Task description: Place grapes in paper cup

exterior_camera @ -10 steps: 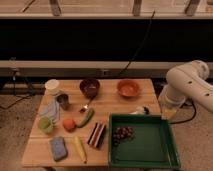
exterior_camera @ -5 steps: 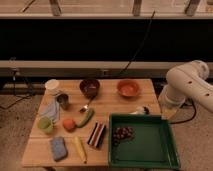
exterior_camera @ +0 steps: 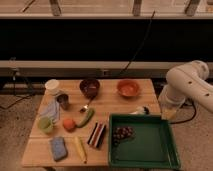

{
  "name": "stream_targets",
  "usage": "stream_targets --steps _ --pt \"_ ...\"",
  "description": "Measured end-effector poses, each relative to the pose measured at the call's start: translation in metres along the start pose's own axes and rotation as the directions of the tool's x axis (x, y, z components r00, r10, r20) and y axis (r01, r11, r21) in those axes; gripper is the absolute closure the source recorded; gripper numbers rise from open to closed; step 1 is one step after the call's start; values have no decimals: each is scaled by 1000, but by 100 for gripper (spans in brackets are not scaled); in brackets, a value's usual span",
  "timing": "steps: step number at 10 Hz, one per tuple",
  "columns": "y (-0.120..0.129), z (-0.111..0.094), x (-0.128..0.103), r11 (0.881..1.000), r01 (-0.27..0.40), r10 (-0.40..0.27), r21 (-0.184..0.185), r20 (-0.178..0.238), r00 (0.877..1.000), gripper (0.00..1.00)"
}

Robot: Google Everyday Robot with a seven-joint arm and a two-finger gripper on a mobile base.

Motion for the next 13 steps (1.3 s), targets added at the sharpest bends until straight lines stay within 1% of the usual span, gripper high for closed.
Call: stream_targets --steps 1,3,4,5,6,8,9,11,13 --pt "3 4 -2 1000 5 -5 -11 3 1000 35" --pt "14 23 -16 998 29 -28 -51 16 999 35" --pt "21 44 -28 996 47 -45 -77 29 999 35" --pt "26 58 -35 994 57 -54 -93 37 998 35" --pt "32 79 -45 991 70 -65 -117 49 997 35" --pt "45 116 -70 980 102 -89 -170 82 993 35" --pt "48 125 -81 976 114 -97 -188 97 991 35" --pt "55 134 -95 967 137 -115 -213 115 987 35" --pt "61 138 -103 963 153 -128 -221 123 984 35"
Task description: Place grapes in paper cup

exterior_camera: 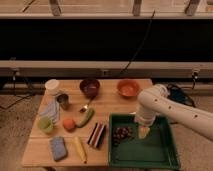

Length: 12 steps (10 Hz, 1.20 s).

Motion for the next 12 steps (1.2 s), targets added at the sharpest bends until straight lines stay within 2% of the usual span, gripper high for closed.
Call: stream_targets --steps 4,6,9,10,12 --pt "4 17 -28 1000 18 -18 -6 17 1000 35" --pt "0 21 -42 1000 18 -18 4 30 999 35" --pt "-9 22 -60 998 21 -24 57 47 999 36" --pt "-10 22 -63 997 20 -24 70 49 999 41" --pt "-11 26 -71 995 30 -35 96 48 998 66"
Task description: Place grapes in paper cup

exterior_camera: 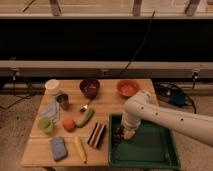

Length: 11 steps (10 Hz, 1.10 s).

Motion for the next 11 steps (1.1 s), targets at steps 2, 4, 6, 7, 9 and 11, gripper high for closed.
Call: stream_targets --steps 2,4,6,7,9,11 --pt "-1 2 -1 1000 8 -8 8 -1 1000 81" --pt "-1 3 2 1000 17 -17 17 0 1000 99" --pt "1 -8 4 999 34 -34 30 8 999 100" --pt "2 -21 4 998 41 -41 43 13 999 100" --pt "3 -56 2 996 54 -56 77 30 998 100" --pt "4 -91 -1 991 72 -77 110 42 996 100"
